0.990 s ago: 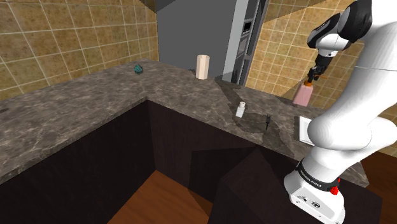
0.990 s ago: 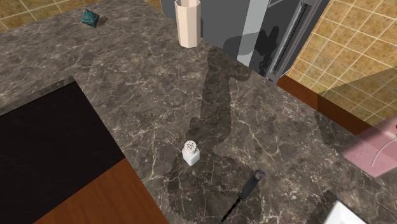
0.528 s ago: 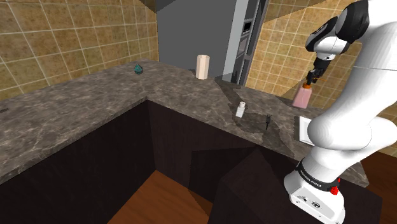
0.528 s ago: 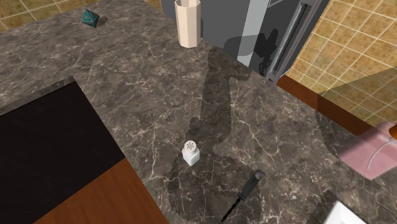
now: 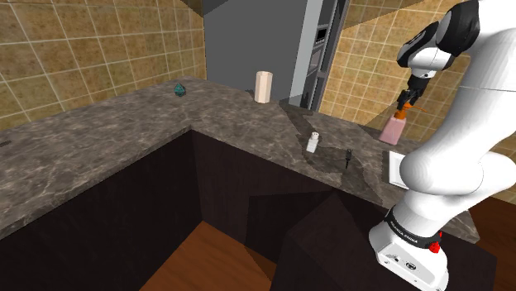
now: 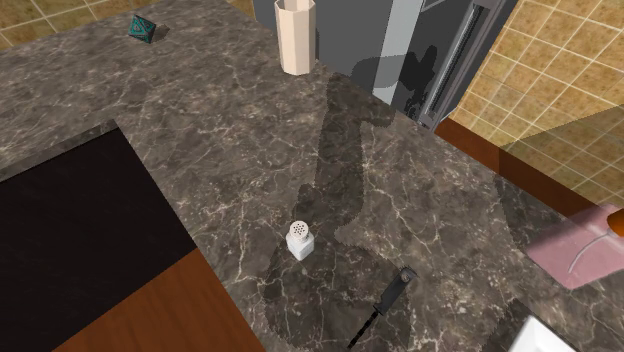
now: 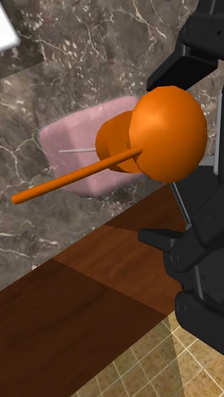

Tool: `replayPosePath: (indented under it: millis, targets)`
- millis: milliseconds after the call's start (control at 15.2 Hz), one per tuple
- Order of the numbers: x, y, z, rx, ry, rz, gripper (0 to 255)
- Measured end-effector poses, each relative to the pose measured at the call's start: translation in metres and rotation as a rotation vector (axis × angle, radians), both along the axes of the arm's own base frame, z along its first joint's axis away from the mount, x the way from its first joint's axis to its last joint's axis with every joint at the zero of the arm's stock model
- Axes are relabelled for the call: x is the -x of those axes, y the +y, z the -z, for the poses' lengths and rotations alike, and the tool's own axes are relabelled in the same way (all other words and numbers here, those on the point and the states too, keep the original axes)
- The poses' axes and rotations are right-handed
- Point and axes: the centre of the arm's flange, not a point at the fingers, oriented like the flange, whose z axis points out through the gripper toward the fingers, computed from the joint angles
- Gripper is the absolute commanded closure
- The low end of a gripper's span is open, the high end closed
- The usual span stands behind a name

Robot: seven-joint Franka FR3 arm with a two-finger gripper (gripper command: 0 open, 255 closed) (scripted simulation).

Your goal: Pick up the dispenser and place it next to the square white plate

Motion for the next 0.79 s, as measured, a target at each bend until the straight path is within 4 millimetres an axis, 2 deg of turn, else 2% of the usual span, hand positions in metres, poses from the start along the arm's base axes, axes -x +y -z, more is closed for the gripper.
replayPosePath:
  millis: [132, 396, 792]
  targets:
    - [0.0, 0.001, -0.006, 0.0, 0.0, 0.0, 0]
    - [-0.001, 0.006, -0.044, 0.001, -0.001, 0.0, 0]
    - [0.001, 0.007, -0.049, 0.0, 0.0, 0.0, 0]
